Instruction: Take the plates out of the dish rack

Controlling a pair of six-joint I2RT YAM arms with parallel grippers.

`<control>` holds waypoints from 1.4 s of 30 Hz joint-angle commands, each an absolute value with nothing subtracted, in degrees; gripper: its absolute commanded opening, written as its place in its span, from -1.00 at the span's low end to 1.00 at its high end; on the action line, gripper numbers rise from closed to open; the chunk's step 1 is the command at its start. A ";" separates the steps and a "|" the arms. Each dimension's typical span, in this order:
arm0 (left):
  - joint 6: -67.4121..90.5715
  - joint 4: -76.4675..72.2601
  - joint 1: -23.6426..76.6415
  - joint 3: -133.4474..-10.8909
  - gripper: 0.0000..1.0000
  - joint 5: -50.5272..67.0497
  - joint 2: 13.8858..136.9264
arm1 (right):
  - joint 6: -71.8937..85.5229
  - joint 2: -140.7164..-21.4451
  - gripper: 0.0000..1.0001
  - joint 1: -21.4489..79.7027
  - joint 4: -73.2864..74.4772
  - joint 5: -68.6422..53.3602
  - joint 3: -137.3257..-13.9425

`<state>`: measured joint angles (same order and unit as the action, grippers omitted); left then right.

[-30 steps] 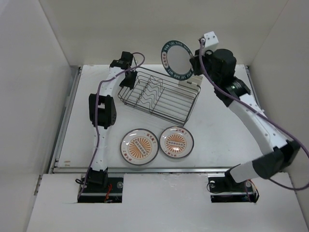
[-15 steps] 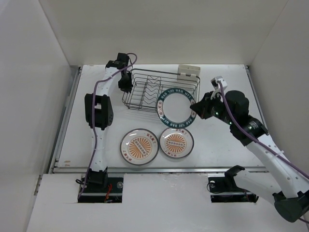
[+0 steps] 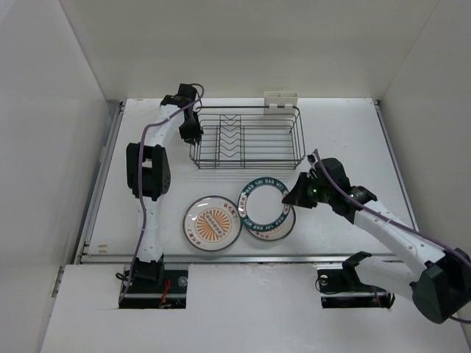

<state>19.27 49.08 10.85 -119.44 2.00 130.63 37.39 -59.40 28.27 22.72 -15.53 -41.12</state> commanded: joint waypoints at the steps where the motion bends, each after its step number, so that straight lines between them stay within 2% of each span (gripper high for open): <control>1: 23.21 48.60 10.28 -119.88 -1.00 -5.89 126.56 | 42.62 -60.02 -1.00 28.13 18.11 -15.30 -41.23; 10: 20.13 49.66 10.28 -119.88 -1.00 -4.57 126.56 | 43.86 -63.98 -1.00 25.49 17.57 -16.71 -35.08; 13: 20.13 49.66 10.28 -119.27 -0.91 -4.57 125.95 | 45.61 -60.30 -1.00 25.49 17.58 -16.70 -33.14; 16: 18.64 49.66 10.28 -118.74 -0.83 -5.09 125.42 | 46.76 -59.68 -0.67 25.49 15.21 -17.22 -29.98; 19: 17.41 49.66 10.28 -118.22 -0.75 -6.58 124.02 | 46.76 -61.43 -0.59 25.49 17.13 -16.62 -29.97; 22: 16.00 49.13 10.28 -118.21 -0.54 -6.59 122.61 | 46.76 -60.21 0.03 25.49 20.37 -14.77 -30.50; 23: 16.00 49.13 10.28 -118.21 -0.46 -7.20 121.82 | 46.76 -59.68 0.40 25.49 21.17 -14.24 -31.11; 24: 15.47 49.13 10.28 -118.21 -0.36 -7.21 121.82 | 46.76 -59.68 0.50 25.49 21.96 -13.72 -31.81; 25: 14.86 49.13 10.28 -118.21 -0.14 -7.73 121.12 | 46.76 -58.81 0.55 25.49 23.10 -13.01 -31.82; 29: 13.80 49.13 10.81 -118.21 0.21 -8.26 119.53 | 45.62 -56.61 0.62 25.49 27.49 -10.12 -35.32; 37: 10.91 50.53 10.81 -118.21 0.29 -9.40 114.35 | 43.24 -51.60 0.65 25.49 35.59 -4.14 -42.35; 42: 7.30 54.83 10.81 -118.21 0.32 -12.82 106.89 | 42.63 -45.36 0.65 25.49 43.93 9.03 -54.02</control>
<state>10.31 51.11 10.87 -117.75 -9.17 114.85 43.68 -49.23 25.47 38.68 -0.86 -45.71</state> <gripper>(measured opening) 0.655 0.821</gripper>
